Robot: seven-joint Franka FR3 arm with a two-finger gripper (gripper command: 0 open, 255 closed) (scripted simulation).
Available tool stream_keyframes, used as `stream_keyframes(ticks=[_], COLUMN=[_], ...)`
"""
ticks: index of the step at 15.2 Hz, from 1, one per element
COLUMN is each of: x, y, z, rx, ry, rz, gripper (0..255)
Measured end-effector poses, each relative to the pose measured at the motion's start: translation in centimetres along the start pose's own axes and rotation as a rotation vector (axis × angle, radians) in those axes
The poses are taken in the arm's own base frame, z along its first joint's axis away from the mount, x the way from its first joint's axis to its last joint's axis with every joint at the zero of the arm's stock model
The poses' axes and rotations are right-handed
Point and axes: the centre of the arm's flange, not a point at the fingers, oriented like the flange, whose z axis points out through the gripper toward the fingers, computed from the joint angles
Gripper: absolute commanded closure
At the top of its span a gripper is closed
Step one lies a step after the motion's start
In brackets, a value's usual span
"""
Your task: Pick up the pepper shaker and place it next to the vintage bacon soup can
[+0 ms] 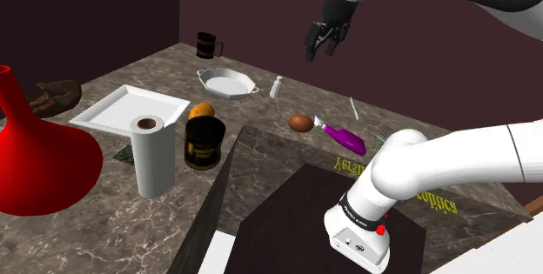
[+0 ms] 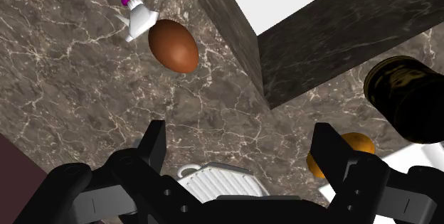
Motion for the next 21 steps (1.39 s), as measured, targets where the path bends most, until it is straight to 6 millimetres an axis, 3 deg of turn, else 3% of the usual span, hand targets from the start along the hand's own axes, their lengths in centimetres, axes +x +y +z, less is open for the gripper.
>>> stream_keyframes(ticks=[4,13,21], x=[1.5,8.0,14.2], y=[1.8,9.1,14.1], z=[1.5,9.0,15.8], rx=[0.012,0.066,0.113], ry=[0.0,0.001,0.002], rz=[-0.014,-0.077,-0.134], gripper=[0,0,0])
